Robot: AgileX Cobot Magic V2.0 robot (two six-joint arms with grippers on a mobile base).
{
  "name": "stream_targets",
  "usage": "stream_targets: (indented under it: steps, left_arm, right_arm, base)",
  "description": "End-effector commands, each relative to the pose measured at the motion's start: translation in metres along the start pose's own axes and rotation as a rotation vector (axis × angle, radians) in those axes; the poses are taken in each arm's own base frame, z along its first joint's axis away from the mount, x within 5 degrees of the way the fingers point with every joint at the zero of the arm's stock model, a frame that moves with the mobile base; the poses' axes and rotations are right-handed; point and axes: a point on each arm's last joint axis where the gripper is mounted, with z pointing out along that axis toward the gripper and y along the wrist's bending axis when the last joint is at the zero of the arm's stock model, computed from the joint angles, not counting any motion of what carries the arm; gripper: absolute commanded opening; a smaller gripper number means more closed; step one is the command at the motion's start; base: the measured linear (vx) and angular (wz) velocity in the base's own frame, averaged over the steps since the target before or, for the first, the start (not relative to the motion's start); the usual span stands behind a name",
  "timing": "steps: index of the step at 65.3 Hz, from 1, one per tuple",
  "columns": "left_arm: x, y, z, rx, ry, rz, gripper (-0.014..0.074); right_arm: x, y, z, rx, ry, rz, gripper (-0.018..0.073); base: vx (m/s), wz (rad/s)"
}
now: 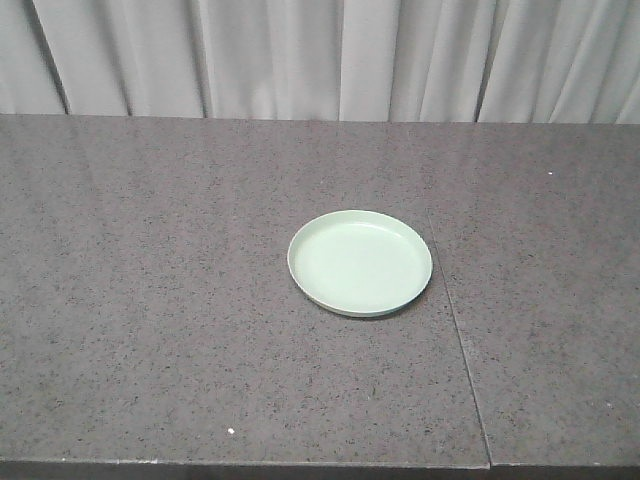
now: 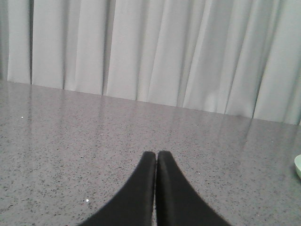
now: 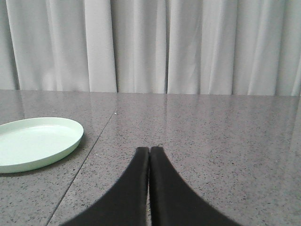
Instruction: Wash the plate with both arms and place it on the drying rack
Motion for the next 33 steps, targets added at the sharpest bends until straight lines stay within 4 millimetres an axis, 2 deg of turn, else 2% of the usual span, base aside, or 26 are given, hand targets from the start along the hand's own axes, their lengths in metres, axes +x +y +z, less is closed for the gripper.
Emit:
stream_targets:
  steps: [1,33]
  left_arm:
    - [-0.0159,-0.0021,-0.0025,0.018,-0.110,-0.009,-0.0007]
    - [-0.0159,-0.0021,-0.0025,0.018,-0.110,-0.009,-0.0007]
  right_arm:
    - [-0.0062,-0.0004,-0.0004,0.008,-0.071,-0.014,-0.0007]
    - [-0.0087,-0.0005,-0.0007,0.007,-0.094,0.025,-0.0005]
  base:
    - [0.00,0.00]
    - [0.00,0.00]
